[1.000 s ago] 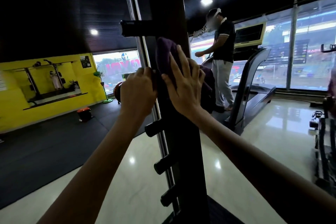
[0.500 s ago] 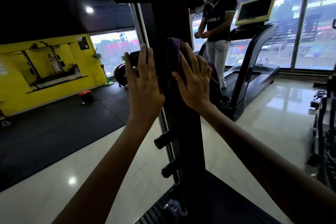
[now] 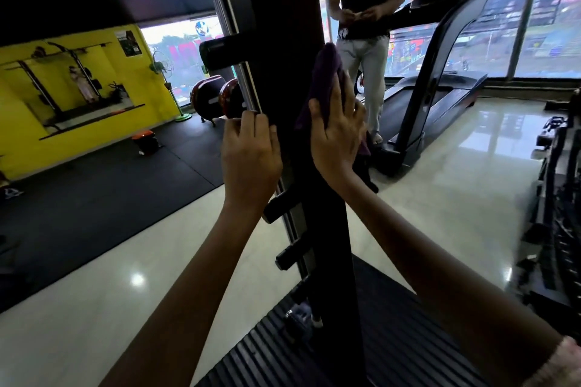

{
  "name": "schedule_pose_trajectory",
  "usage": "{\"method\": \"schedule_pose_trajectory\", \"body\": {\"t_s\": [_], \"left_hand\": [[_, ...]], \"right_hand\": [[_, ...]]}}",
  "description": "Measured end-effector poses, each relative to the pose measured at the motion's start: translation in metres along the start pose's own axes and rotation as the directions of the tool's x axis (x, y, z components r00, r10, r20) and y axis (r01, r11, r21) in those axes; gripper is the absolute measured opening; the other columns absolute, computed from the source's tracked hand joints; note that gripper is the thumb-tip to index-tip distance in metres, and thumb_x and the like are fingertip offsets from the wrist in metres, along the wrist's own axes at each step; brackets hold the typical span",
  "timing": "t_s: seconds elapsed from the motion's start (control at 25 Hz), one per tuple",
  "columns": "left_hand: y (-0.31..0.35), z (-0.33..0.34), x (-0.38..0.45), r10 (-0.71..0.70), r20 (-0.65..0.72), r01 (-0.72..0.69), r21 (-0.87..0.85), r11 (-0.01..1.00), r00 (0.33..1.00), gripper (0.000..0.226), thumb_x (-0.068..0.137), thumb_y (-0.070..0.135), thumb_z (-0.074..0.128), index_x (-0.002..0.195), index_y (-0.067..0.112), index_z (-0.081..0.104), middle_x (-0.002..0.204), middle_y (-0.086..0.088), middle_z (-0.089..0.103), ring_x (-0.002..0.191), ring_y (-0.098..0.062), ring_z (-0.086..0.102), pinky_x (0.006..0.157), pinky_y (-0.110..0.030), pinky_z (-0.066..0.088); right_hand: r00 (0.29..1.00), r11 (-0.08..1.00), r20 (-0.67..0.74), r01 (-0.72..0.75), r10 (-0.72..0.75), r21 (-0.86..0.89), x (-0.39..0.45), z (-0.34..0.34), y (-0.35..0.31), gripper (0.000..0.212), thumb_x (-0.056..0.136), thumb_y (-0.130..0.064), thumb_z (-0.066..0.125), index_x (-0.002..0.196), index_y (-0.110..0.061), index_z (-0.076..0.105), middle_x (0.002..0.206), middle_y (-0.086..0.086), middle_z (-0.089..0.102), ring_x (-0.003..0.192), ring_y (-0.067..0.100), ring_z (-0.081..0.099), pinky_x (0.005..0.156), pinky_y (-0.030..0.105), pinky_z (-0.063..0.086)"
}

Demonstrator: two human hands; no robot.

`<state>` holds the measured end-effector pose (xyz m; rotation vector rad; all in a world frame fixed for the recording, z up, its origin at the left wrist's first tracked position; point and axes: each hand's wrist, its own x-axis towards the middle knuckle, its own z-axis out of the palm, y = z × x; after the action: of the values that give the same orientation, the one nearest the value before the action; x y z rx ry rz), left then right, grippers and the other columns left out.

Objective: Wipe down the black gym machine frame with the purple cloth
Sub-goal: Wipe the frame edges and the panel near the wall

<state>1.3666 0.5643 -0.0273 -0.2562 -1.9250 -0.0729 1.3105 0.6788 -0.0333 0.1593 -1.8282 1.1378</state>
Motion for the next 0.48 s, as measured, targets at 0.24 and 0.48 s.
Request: {"method": "schedule_pose_trajectory", "body": {"t_s": [0.24, 0.48], "left_hand": [[0.002, 0.001, -0.010, -0.004, -0.020, 0.003, -0.009, 1.000, 1.000, 0.021, 0.096, 0.013, 0.045, 0.097, -0.002, 0.060, 0.093, -0.018, 0.060, 0.080, -0.033, 0.054, 0.066, -0.034, 0.044], [-0.003, 0.005, -0.040, -0.017, 0.016, 0.020, -0.199, 0.980, 1.000, 0.052, 0.090, 0.006, 0.054, 0.136, -0.002, 0.031, 0.145, -0.022, 0.027, 0.136, -0.037, 0.025, 0.113, -0.046, 0.029]], "right_hand": [[0.941, 0.938, 0.067, 0.337, -0.332, -0.086, -0.046, -0.001, 0.031, 0.050, 0.098, -0.048, 0.027, 0.139, -0.020, 0.036, 0.145, 0.015, 0.042, 0.126, 0.027, 0.033, 0.098, 0.039, 0.025], [0.993, 0.993, 0.028, -0.116, 0.117, -0.034, -0.065, 0.005, 0.013, 0.061, 0.092, -0.045, 0.031, 0.143, -0.013, 0.040, 0.150, 0.011, 0.036, 0.126, 0.028, 0.034, 0.097, 0.042, 0.024]]}}
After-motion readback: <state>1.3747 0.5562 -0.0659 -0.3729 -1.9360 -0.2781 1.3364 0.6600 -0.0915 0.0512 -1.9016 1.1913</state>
